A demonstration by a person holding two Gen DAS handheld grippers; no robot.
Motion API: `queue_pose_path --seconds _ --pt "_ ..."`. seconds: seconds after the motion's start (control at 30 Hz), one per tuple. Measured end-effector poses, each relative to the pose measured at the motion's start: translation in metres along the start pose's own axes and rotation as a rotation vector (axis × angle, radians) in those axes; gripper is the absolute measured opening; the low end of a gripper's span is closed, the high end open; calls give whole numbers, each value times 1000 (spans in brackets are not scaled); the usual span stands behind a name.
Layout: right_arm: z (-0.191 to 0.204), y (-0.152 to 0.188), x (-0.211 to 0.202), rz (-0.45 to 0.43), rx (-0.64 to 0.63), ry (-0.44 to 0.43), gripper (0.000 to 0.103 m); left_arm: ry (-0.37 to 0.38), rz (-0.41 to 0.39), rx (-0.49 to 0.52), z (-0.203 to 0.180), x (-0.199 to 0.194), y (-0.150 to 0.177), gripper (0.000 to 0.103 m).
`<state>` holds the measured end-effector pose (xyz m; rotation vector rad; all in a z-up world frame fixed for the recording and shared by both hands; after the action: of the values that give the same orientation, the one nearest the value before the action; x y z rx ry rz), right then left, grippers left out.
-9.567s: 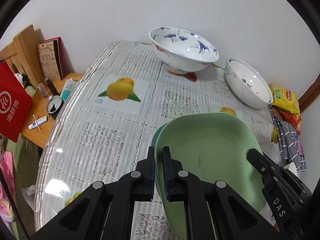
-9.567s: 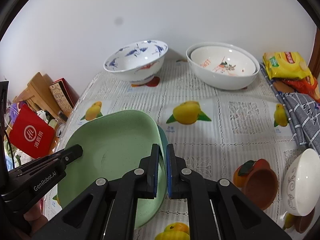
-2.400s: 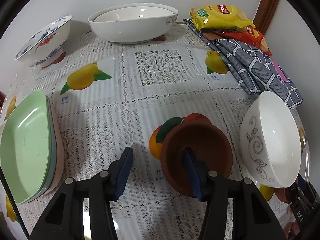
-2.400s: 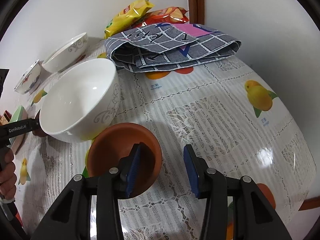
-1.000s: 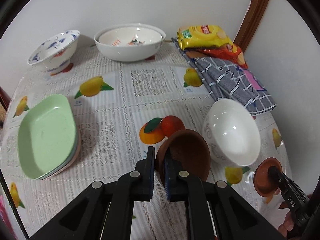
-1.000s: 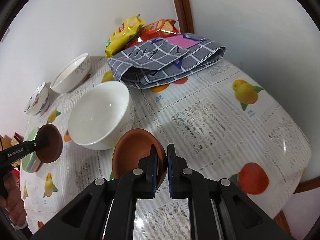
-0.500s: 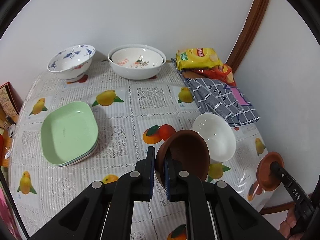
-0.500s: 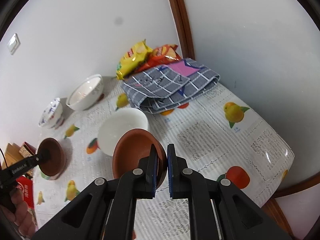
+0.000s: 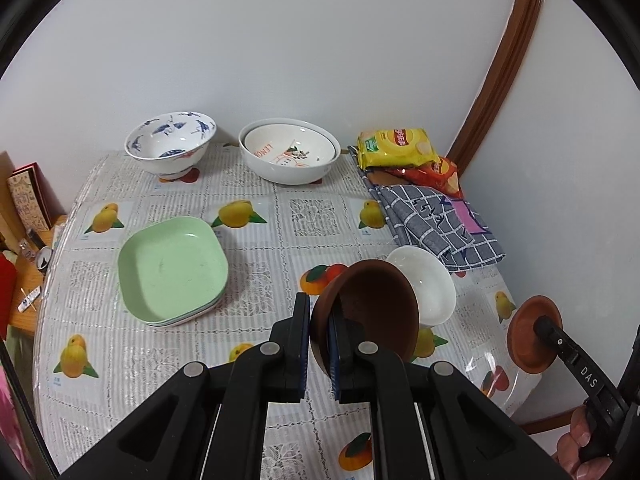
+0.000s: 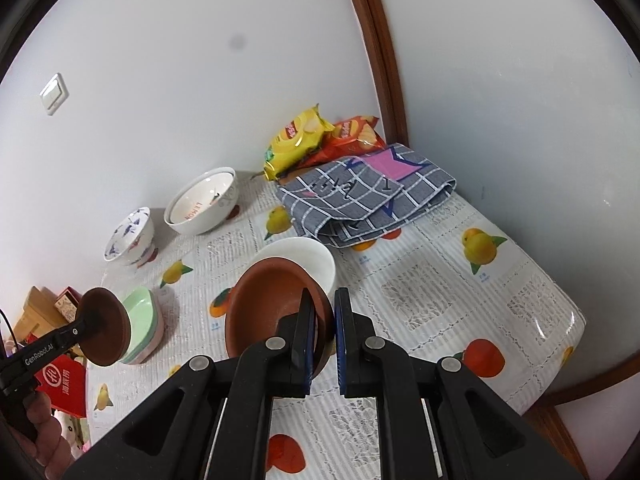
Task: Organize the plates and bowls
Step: 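Lift the brown clay bowl and carry it over the white bowl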
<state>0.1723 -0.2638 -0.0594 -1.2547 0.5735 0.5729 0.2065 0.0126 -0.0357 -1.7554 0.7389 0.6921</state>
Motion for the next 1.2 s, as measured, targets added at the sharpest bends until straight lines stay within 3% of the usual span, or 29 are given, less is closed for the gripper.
queue_pose_path --seconds 0.4,1.2 --pt "13 -9 -3 -18 -13 -12 9 -17 -24 -26 19 -12 -9 8" --pt "24 -24 34 -4 -28 -8 9 -54 -12 -27 30 10 -26 8"
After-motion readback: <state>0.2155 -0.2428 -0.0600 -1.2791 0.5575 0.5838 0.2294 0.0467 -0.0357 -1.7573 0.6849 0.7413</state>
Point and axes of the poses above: each gripper's, at about its wrist camera, not at the fingertips, and x roughly the way its jaws point, z to its left, y to its underside, the point moved 4 cm from there along x, roughly the way its jaws point, and after that the axes turned 6 degrees about -x, right-handed, at the moved point
